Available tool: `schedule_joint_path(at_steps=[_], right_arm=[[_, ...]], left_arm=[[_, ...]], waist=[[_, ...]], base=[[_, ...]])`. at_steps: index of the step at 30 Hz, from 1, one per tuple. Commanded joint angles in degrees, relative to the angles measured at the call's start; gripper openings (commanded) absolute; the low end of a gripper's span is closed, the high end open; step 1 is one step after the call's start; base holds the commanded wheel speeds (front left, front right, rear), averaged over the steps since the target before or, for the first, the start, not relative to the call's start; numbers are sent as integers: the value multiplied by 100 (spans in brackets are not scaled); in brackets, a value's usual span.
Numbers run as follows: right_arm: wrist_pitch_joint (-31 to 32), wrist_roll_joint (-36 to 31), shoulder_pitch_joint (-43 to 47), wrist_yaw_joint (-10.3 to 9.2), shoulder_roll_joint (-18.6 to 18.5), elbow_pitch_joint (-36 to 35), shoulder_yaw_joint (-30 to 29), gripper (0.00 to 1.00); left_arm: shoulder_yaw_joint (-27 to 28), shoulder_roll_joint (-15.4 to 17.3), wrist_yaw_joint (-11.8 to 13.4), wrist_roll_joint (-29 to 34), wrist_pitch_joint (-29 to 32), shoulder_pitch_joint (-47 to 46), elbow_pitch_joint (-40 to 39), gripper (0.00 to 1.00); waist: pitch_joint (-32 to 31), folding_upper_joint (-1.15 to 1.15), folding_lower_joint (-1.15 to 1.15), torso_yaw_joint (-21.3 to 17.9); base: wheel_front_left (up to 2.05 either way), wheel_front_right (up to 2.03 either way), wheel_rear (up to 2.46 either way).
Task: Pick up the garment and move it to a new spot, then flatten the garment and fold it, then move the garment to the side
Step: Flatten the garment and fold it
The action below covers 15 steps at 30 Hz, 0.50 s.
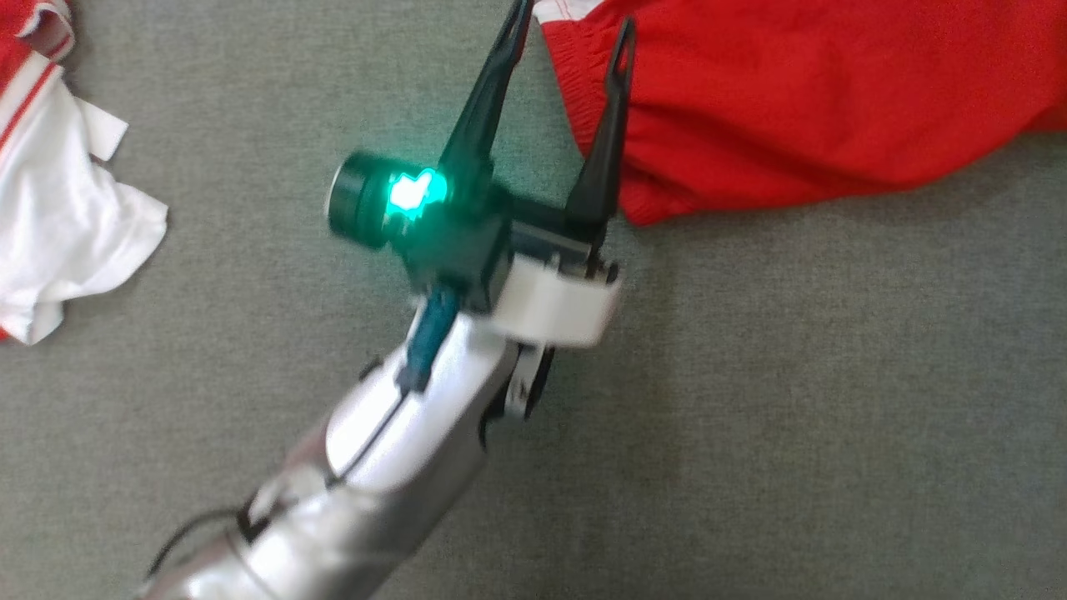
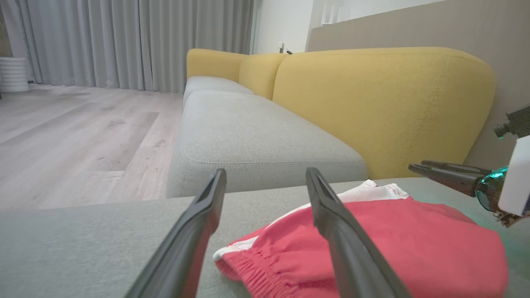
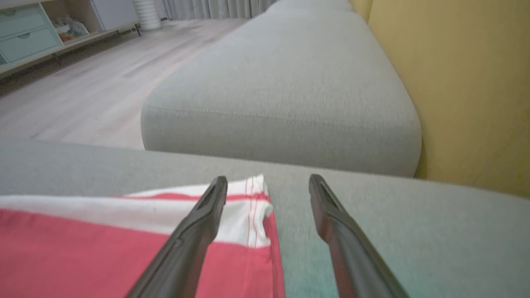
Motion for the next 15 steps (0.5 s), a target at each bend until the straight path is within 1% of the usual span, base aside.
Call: schedule_joint_path(at_steps=[1,4,8,9,10,11,15], right_arm=[[170,231,417,42,-197,27,78,100],[636,713,653,42,-235,194,155,100],[1327,1251,939,42,-232,435,278,100],[1454,1383,999,42,-215,436,301,94],[1524,1497,1042,42,-210,423,308,34],[1542,1578,1072,42,-218,410,309,0],[1426,1751,1145,42,-268,456,306,0]], left_arm=[[227,25,80,274,-27,234,-283,100],[371,25,178,745,-27,669,-539,100],[517,25,211,1078,-27,1256,-887,100],[552,25,207,1136,-27,1376,-957,100],[595,25,196,1179,-27,1484,-1023,100],[650,25,182,1205,-27,1579,-1086,100],[849,25,102,1306,-27,1849,-1224,100]], waist=[[-93,0,1,38],[-188,0,1,164],[-323,0,1,381],[-357,0,1,430],[-387,0,1,470],[-419,0,1,501],[-578,0,1,534]], base=[[0,0,0],[0,0,0],[0,0,0],[0,0,0],[0,0,0],[0,0,0],[0,0,0]])
